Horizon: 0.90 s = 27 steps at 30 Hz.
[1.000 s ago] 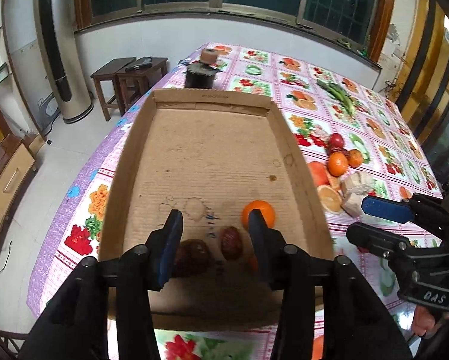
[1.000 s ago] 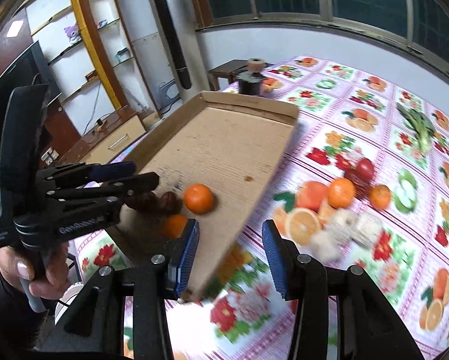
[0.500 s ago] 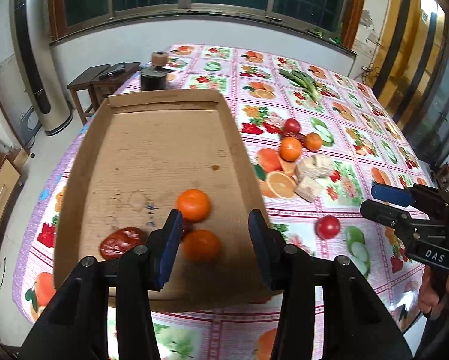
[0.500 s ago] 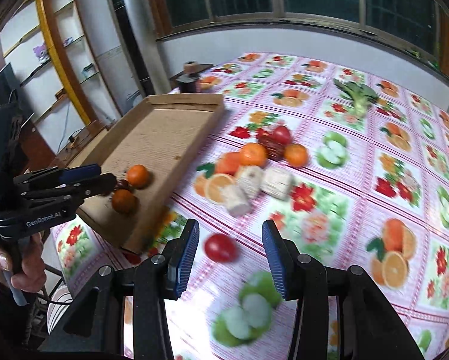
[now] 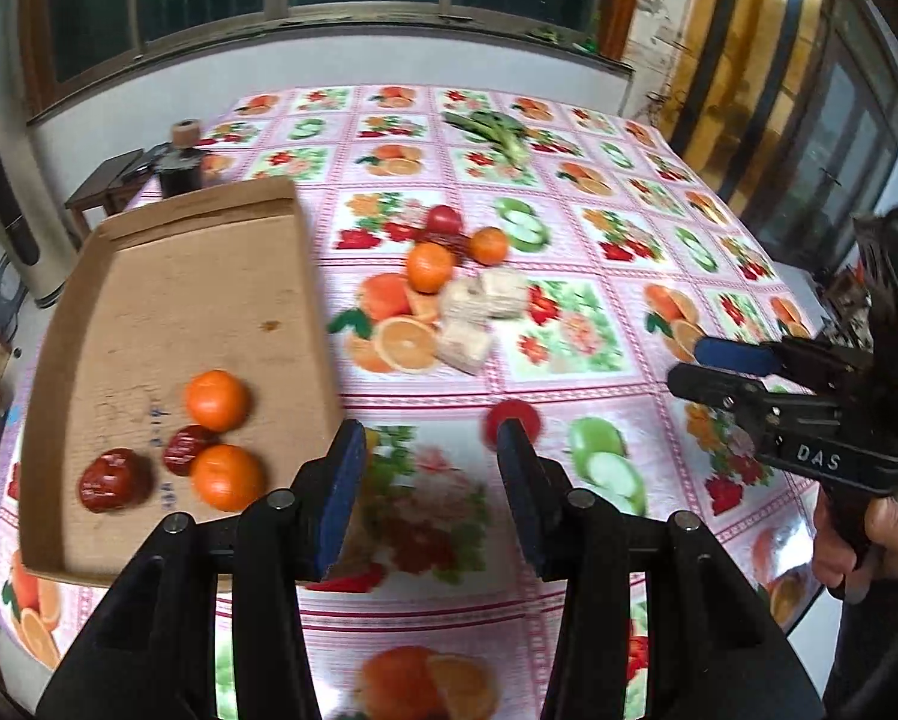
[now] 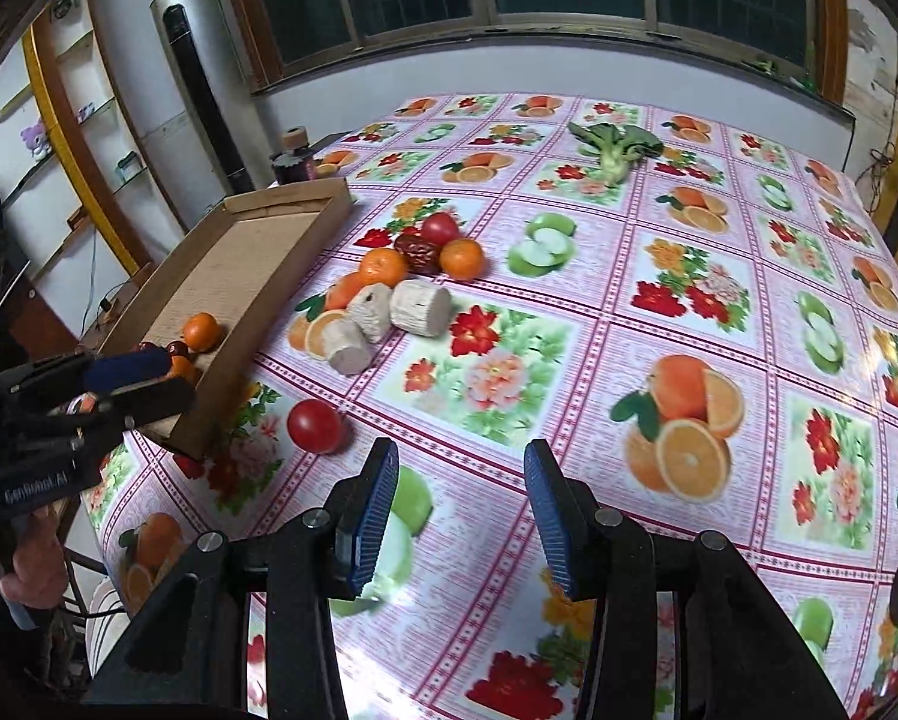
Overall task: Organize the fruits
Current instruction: 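Move the left gripper to the red tomato while the right gripper reaches a white yam piece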
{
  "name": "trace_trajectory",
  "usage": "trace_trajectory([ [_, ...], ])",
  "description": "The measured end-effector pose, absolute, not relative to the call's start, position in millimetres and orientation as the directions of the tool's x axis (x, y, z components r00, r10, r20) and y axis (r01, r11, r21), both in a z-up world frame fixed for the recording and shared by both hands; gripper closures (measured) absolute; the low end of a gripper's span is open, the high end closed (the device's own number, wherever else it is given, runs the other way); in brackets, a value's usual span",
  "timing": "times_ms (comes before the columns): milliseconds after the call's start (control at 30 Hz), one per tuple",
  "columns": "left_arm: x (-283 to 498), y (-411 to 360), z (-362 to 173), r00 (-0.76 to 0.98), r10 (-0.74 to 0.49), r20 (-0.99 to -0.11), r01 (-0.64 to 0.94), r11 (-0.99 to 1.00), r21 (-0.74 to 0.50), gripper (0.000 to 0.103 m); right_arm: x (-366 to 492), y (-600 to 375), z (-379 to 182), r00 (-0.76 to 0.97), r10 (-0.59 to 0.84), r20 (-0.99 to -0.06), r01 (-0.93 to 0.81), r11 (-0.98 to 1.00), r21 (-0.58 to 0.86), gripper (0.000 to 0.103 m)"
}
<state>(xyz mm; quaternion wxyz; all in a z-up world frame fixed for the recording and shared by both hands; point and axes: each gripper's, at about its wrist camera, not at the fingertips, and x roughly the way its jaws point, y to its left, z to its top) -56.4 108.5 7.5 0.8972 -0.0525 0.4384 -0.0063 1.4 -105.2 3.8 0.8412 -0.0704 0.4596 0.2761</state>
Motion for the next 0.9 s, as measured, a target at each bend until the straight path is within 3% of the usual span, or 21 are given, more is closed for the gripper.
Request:
trace_trajectory([
  [900, -29, 74, -21, 0.557, -0.127, -0.821, 0.03, 0.991, -0.133, 0.059, 40, -68, -19, 0.355, 0.454, -0.817, -0.588, 0.788, 0.182, 0.058],
])
